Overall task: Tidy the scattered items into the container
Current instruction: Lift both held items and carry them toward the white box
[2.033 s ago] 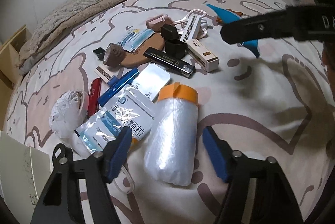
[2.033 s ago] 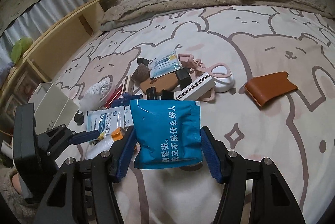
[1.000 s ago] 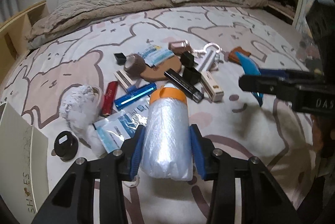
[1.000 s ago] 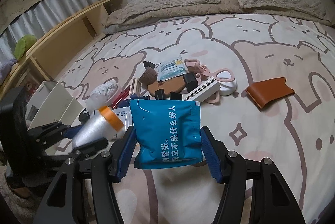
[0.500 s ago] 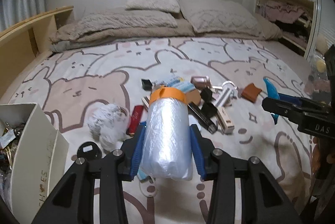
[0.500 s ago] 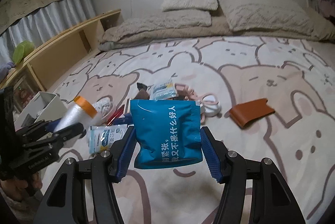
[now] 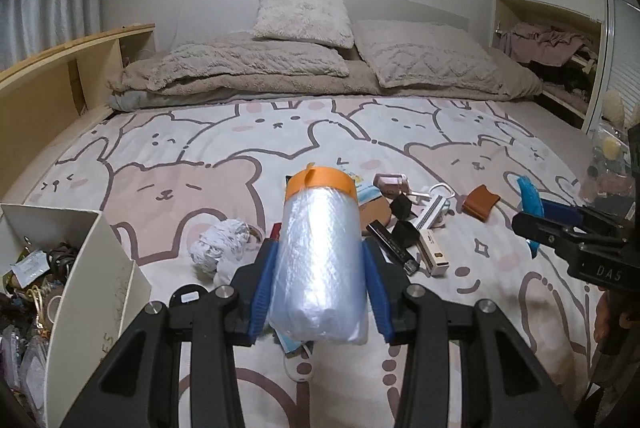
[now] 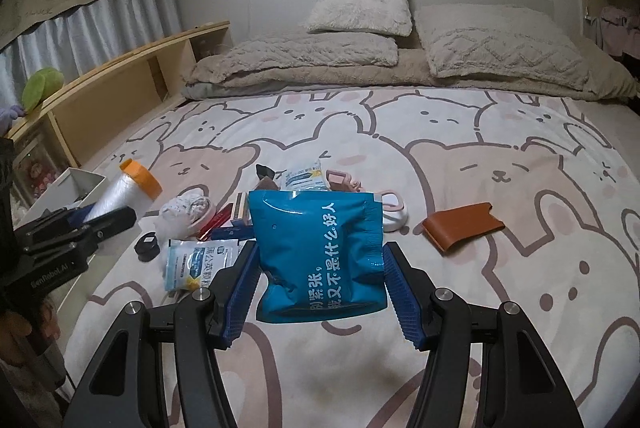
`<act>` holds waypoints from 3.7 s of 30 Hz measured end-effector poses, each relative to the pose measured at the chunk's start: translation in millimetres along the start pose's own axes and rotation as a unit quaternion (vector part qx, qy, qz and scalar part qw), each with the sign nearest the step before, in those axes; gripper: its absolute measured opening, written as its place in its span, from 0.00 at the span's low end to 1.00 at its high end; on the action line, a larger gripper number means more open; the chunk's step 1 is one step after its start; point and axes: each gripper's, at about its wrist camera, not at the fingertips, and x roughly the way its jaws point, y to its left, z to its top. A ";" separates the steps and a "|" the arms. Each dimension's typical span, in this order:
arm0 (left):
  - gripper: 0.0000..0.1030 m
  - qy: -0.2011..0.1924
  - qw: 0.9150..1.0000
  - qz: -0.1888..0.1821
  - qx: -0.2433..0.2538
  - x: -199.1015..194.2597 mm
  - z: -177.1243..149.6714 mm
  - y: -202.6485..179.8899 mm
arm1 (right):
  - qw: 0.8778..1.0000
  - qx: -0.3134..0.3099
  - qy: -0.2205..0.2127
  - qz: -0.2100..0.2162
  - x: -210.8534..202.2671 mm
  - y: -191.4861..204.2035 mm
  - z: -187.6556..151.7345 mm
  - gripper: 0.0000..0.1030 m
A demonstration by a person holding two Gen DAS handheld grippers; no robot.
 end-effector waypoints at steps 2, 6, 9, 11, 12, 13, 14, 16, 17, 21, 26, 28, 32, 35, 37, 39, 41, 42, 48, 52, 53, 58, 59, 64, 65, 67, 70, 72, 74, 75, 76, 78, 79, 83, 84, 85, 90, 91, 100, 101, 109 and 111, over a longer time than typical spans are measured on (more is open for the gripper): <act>0.41 -0.004 1.000 0.001 0.002 -3.4 0.8 0.8 | 1.000 -0.001 -0.002 -0.003 -1.8 0.2 0.0 0.60; 0.41 -0.010 1.000 0.000 0.001 -8.8 2.7 3.6 | 1.000 0.001 -0.002 -0.004 -3.8 0.7 -0.7 0.60; 0.41 -0.015 1.000 -0.003 0.000 -12.6 3.7 5.1 | 1.000 -0.003 -0.001 -0.004 -4.7 2.9 -1.5 0.60; 0.41 -0.020 1.000 -0.002 0.000 -16.4 4.6 6.4 | 1.000 -0.005 -0.004 -0.004 -6.4 3.9 -1.0 0.60; 0.41 -0.023 1.000 -0.001 -0.001 -18.0 5.0 7.3 | 1.000 -0.006 -0.006 -0.003 -7.5 4.6 -0.3 0.60; 0.41 -0.025 1.000 0.001 -0.002 -19.8 5.5 8.7 | 1.000 -0.006 -0.008 -0.003 -8.6 5.2 0.1 0.60; 0.41 -0.027 1.000 0.003 -0.003 -21.4 6.1 9.8 | 1.000 -0.005 -0.012 -0.002 -10.2 5.6 1.0 0.60; 0.41 -0.033 0.999 0.012 -0.004 -25.3 7.4 12.5 | 1.000 -0.002 -0.019 0.001 -12.9 5.9 2.9 0.60; 0.41 -0.034 0.999 0.018 -0.004 -26.5 7.9 13.4 | 1.000 0.001 -0.024 0.003 -14.8 5.8 4.1 0.60; 0.41 -0.041 0.999 0.037 -0.002 -33.4 9.9 19.1 | 0.999 0.006 -0.041 0.011 -22.3 6.8 9.5 0.60; 0.41 -0.055 0.997 0.049 -0.012 -46.4 13.5 30.1 | 0.998 0.008 -0.064 0.014 -33.6 11.9 15.9 0.60; 0.41 -0.060 0.997 0.054 -0.018 -52.5 13.5 35.2 | 0.997 0.004 -0.074 0.015 -38.5 15.9 17.7 0.60; 0.41 -0.070 0.995 0.070 -0.026 -66.1 10.7 45.7 | 0.996 -0.004 -0.086 0.023 -44.5 24.3 20.9 0.60; 0.41 -0.082 0.993 0.083 -0.038 -78.0 6.9 56.0 | 0.996 -0.013 -0.083 0.033 -44.4 32.6 22.3 0.60; 0.41 -0.086 0.991 0.088 -0.044 -85.0 4.6 62.2 | 0.996 -0.023 -0.082 0.037 -43.4 39.1 23.3 0.60; 0.41 -0.091 0.990 0.096 -0.052 -91.7 3.6 68.3 | 0.995 -0.032 -0.081 0.040 -43.2 47.2 24.2 0.60; 0.41 -0.097 0.988 0.105 -0.058 -98.8 2.6 74.5 | 0.995 -0.037 -0.081 0.048 -42.8 55.3 26.0 0.60; 0.41 -0.099 0.987 0.108 -0.063 -101.9 2.4 77.7 | 0.995 -0.040 -0.081 0.052 -42.5 59.8 26.7 0.60; 0.41 -0.105 0.984 0.116 -0.081 -118.9 2.9 93.3 | 0.992 -0.079 -0.081 0.063 -42.1 90.7 28.6 0.60; 0.41 -0.106 0.984 0.118 -0.086 -130.1 2.2 104.1 | 0.989 -0.093 -0.084 0.079 -43.3 110.5 31.3 0.60; 0.41 -0.103 0.984 0.115 -0.090 -132.4 2.0 108.0 | 0.988 -0.095 -0.085 0.083 -43.9 115.5 32.3 0.60; 0.41 -0.100 0.982 0.125 -0.097 -145.8 1.0 128.8 | 0.985 -0.106 -0.087 0.103 -46.6 138.1 34.1 0.60; 0.41 -0.101 0.982 0.124 -0.099 -149.3 1.0 133.0 | 0.985 -0.108 -0.087 0.107 -47.1 141.6 33.9 0.60; 0.41 -0.105 0.981 0.128 -0.101 -168.1 0.4 155.0 | 0.982 -0.112 -0.084 0.125 -46.8 164.5 36.5 0.60; 0.41 -0.105 0.981 0.132 -0.100 -171.6 0.4 159.5 | 0.982 -0.114 -0.084 0.127 -46.8 169.1 36.8 0.60; 0.41 -0.104 0.980 0.137 -0.100 -177.6 -0.4 167.8 | 0.980 -0.118 -0.080 0.136 -45.7 179.0 38.1 0.60; 0.41 -0.105 0.979 0.147 -0.100 -186.8 -3.4 180.1 | 0.978 -0.123 -0.079 0.148 -45.6 194.9 38.0 0.60; 0.41 -0.106 0.978 0.153 -0.097 -193.2 -5.3 188.9 | 0.977 -0.125 -0.075 0.158 -45.6 204.8 37.4 0.60; 0.41 -0.105 0.977 0.160 -0.095 -199.7 -7.8 199.3 | 0.975 -0.115 -0.067 0.175 -45.9 211.8 36.4 0.60; 0.41 -0.104 0.976 0.163 -0.095 -202.2 -9.1 204.7 | 0.974 -0.110 -0.064 0.184 -46.5 214.7 35.6 0.60; 0.41 -0.103 0.976 0.166 -0.095 -204.3 -10.3 209.5 | 0.974 -0.110 -0.063 0.187 -47.0 216.5 35.2 0.60; 0.41 -0.100 0.975 0.174 -0.094 -207.7 -12.0 219.2 | 0.974 -0.116 -0.062 0.187 -48.3 223.1 34.1 0.60; 0.41 -0.098 0.974 0.180 -0.093 -209.1 -12.9 224.7 | 0.973 -0.119 -0.060 0.187 -48.2 226.6 33.4 0.60; 0.41 -0.086 0.972 0.200 -0.083 -208.2 -16.1 241.2 | 0.971 -0.119 -0.051 0.199 -45.8 237.0 30.4 0.60; 0.41 -0.082 0.973 0.202 -0.082 -207.0 -16.7 245.1 | 0.971 -0.119 -0.049 0.203 -44.8 239.7 29.9 0.60; 0.41 -0.076 0.973 0.204 -0.081 -205.4 -17.5 249.0 | 0.970 -0.119 -0.048 0.206 -43.9 242.3 29.3 0.60; 0.41 -0.045 0.975 0.207 -0.073 -191.8 -20.2 268.8 | 0.963 -0.095 -0.027 0.251 -40.2 253.9 27.5 0.60; 0.41 -0.036 0.975 0.210 -0.069 -187.9 -20.7 273.1 | 0.962 -0.095 -0.026 0.256 -41.1 257.7 27.2 0.60; 0.41 0.027 0.971 0.234 -0.037 -154.3 -29.1 294.5 | 0.953 -0.108 -0.025 0.282 -48.8 279.9 21.0 0.60; 0.41 0.034 0.971 0.235 -0.035 -150.1 -30.8 296.5 | 0.952 -0.109 -0.023 0.284 -49.1 281.0 20.4 0.60; 0.41 0.097 0.965 0.242 0.021 -118.9 -47.8 306.4 | 0.952 -0.110 -0.015 0.285 -45.5 282.6 18.4 0.60; 0.41 0.108 0.965 0.239 0.026 -114.2 -51.6 309.7 | 0.952 -0.107 -0.012 0.285 -42.5 282.6 18.0 0.60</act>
